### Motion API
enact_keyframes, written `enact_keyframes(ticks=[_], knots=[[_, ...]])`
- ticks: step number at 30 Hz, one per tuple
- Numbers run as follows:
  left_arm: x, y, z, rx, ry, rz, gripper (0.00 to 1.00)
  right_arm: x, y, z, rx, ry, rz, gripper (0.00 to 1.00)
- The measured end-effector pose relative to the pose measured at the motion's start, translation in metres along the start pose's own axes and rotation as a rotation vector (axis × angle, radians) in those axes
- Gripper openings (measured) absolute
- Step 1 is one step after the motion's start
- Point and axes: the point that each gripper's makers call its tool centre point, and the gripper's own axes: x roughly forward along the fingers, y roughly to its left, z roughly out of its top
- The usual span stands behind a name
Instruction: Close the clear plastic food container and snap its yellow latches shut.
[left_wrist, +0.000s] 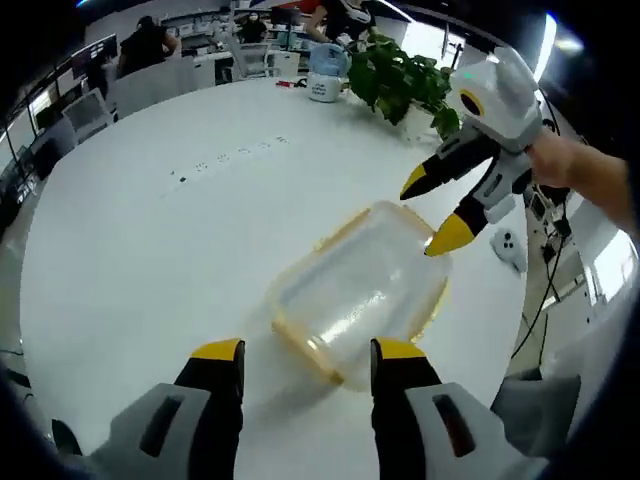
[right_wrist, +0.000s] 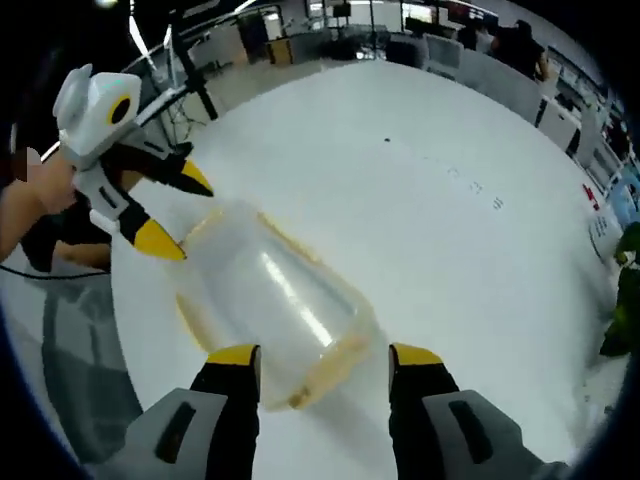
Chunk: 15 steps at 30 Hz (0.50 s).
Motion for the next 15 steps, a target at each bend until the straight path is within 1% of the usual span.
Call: enact_keyframes(ticks=[1,4,5,6,8,10,11,12,13,15], knots=[[-0.001,0.001,0.002,-0.05,-0.013,0.01,0.51,0.0,-0.001,-0.001,0.036,0.002,-0.006,0.51],[0.001,0.006,0.002,-0.118,-0.02,0.029,0.5,0.001,-0.002,0.0,0.067,-0.009,-0.015,0.52],[0.0,0.005,0.001,-0.151,-0.012,0.031,0.5,0.001,-0.003,-0.001,0.081,-0.008,-0.019,0.52],[0.001,0.003,0.001,-0.175,-0.016,0.026,0.5,0.001,-0.002,-0.001,0.094,-0.007,-0.023,0.52],[0.002,0.002,0.001,-0.193,-0.018,0.024,0.49,0.001,-0.001,-0.001,0.117,-0.011,-0.028,0.52],[0.004,-0.001,-0.002,-0.232,-0.014,0.022,0.48,0.002,0.001,-0.003,0.199,-0.02,-0.024,0.53],[0.005,-0.002,-0.003,-0.241,-0.013,0.02,0.48,0.003,0.001,-0.004,0.224,-0.022,-0.021,0.53],[0.006,-0.002,-0.005,-0.253,-0.004,0.022,0.48,0.004,0.0,-0.005,0.226,-0.024,-0.019,0.53],[0.008,-0.003,-0.008,-0.267,0.007,0.022,0.47,0.004,0.002,-0.006,0.255,-0.023,-0.013,0.53],[0.011,-0.004,-0.011,-0.298,0.018,0.016,0.47,0.005,0.0,-0.006,0.28,-0.031,-0.017,0.54]])
